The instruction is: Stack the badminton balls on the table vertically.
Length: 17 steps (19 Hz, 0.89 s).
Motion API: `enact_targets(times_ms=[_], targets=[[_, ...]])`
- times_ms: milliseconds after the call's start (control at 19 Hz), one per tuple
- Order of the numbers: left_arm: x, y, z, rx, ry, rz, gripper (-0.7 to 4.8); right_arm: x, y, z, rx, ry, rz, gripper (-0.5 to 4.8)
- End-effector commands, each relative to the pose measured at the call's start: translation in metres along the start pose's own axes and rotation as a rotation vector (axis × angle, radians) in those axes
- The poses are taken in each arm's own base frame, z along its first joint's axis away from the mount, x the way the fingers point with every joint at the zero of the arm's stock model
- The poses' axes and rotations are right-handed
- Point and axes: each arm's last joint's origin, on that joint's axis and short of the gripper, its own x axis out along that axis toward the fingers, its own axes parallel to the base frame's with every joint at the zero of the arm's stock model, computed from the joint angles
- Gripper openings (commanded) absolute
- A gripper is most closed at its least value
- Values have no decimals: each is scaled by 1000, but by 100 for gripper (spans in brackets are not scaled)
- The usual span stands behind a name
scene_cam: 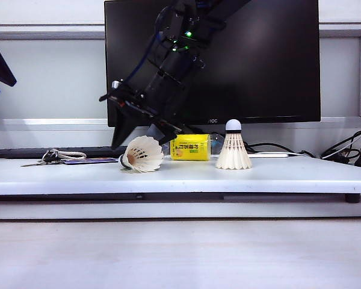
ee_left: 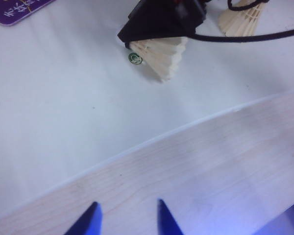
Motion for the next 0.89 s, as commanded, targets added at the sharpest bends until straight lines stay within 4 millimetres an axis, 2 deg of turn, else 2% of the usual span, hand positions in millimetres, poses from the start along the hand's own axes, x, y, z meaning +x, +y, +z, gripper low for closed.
enact_targets(times_ms=[53,893], targets=[[-1,-1,2,11,-17,-4,157,1,6,-1,-69,27,-46,285],[-1,-1,2,10,-8,-8,157,10,17,2,-120,16,-113,275]])
